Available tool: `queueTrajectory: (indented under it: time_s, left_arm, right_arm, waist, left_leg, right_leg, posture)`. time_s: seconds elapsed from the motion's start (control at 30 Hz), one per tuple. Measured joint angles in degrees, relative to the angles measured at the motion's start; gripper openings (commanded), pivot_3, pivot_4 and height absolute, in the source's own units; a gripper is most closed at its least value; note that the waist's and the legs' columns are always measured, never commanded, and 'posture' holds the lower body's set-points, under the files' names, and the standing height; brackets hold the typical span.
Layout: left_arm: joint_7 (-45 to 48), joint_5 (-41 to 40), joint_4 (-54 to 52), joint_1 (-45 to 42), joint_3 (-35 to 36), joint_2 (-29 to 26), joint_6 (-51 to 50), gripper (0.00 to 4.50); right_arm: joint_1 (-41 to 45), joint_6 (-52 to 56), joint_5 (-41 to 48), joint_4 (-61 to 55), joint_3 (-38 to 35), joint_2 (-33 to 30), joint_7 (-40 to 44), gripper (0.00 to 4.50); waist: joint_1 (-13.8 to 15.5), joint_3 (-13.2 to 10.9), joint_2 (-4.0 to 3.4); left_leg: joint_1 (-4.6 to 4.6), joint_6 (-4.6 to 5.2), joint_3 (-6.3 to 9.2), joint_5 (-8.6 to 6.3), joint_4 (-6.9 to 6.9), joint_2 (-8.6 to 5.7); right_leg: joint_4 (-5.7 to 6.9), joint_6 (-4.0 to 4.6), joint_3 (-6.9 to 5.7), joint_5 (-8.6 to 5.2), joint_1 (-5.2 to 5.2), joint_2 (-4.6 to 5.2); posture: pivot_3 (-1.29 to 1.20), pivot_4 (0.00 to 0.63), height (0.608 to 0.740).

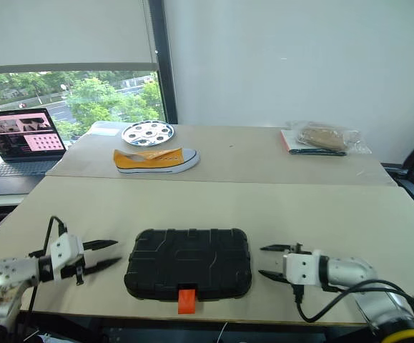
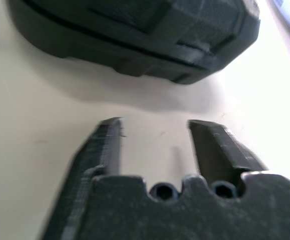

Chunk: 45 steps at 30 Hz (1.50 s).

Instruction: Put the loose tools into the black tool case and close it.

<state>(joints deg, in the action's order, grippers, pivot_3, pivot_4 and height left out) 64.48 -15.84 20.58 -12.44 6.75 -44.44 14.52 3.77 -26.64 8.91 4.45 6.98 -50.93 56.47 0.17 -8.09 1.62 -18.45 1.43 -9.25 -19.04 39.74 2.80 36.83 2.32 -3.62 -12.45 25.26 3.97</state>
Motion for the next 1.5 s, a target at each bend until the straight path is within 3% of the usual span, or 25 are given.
queueTrajectory:
  time_s: [0.07,0.13,0.33,0.57,0.77,0.97,1.1,1.3,1.5]
  left_arm:
    - [-0.8,0.0,0.6,-3.1,-0.2,0.4,-2.4,0.0]
    - [-0.9,0.0,1.5,-6.7,-1.0,1.6,-4.5,0.0]
    - [1.6,3.6,6.7,-15.4,-7.7,6.2,-5.1,0.0]
    - [5.5,5.2,9.0,-17.0,-10.3,5.9,-9.3,0.0]
    - [5.8,3.4,3.0,-12.9,-7.4,4.4,-13.2,0.0]
    - [0.4,-0.9,-7.2,-2.6,-1.9,4.4,-19.0,0.0]
    - [-2.7,-1.4,-10.9,1.7,-1.2,5.8,-21.3,0.0]
    - [-4.6,-3.9,-13.6,-1.6,-0.3,6.5,-23.2,0.0]
    - [-0.5,-6.5,-17.7,-10.4,-3.4,5.0,-29.8,0.0]
  right_arm:
    - [-3.4,3.7,3.0,-5.1,-0.7,-1.6,1.5,0.61]
    - [-7.0,8.1,5.3,-10.5,-1.1,-2.4,2.3,0.07]
    - [-9.8,18.6,2.3,-19.5,3.7,0.3,1.2,0.07]
    - [-5.7,25.6,-0.9,-20.9,5.7,5.7,-0.2,0.07]
    - [2.9,29.5,-5.0,-14.6,6.4,12.7,-4.4,0.07]
    - [13.8,29.3,-7.9,-4.6,6.1,17.4,-6.8,0.07]
    - [17.7,27.7,-8.6,-0.1,5.9,18.7,-7.1,0.07]
    - [12.3,29.3,-5.2,-5.0,4.3,13.4,-2.0,0.07]
    - [-0.3,39.5,3.4,-23.4,2.0,7.8,2.6,0.07]
  waist:
    - [0.1,0.0,0.03]
    - [0.1,0.0,0.04]
    - [0.0,0.0,0.17]
    - [-1.4,-0.1,0.74]
    - [-2.3,-0.2,0.82]
    - [-2.1,-0.3,0.8]
    - [-1.6,-0.3,0.79]
    - [0.5,-0.3,0.74]
    - [0.3,-0.3,0.73]
  left_leg:
    - [0.0,0.02,0.04,-0.02,-0.01,0.0]
    - [0.0,0.03,0.04,-0.03,-0.01,0.0]
    - [-0.03,0.03,0.02,-0.03,0.05,-0.06]
    - [0.02,-0.15,0.02,0.06,0.04,0.12]
    - [0.1,-0.22,-0.01,0.09,0.02,0.09]
    - [-0.09,-0.24,-0.16,0.11,-0.05,0.07]
    - [-0.77,-0.17,-0.23,0.07,0.03,0.01]
    - [-0.92,-0.17,-0.27,0.06,0.09,0.0]
    - [-0.85,-0.17,0.07,0.06,0.16,-0.05]
  right_leg:
    - [-0.04,-0.02,-0.04,-0.01,-0.03,0.0]
    - [-0.05,-0.05,-0.04,-0.03,-0.04,-0.01]
    - [-0.08,-0.17,0.1,-0.09,-0.04,-0.39]
    - [-0.04,-0.2,0.23,-0.13,-0.02,-0.57]
    - [0.21,-0.27,0.73,-0.16,0.13,-0.55]
    - [0.25,0.13,0.92,0.06,0.52,-0.61]
    - [0.23,0.11,0.79,0.06,1.12,-0.61]
    - [0.07,0.1,0.05,0.04,1.03,-0.54]
    - [0.17,0.08,0.12,0.04,0.9,-0.54]
  posture:
    - [0.0,0.15,0.74]
    - [0.0,0.15,0.74]
    - [0.0,0.15,0.74]
    - [0.0,0.15,0.74]
    - [0.0,0.15,0.74]
    - [0.0,0.15,0.74]
    - [0.0,0.15,0.74]
    - [0.0,0.15,0.74]
    - [0.0,0.15,0.74]
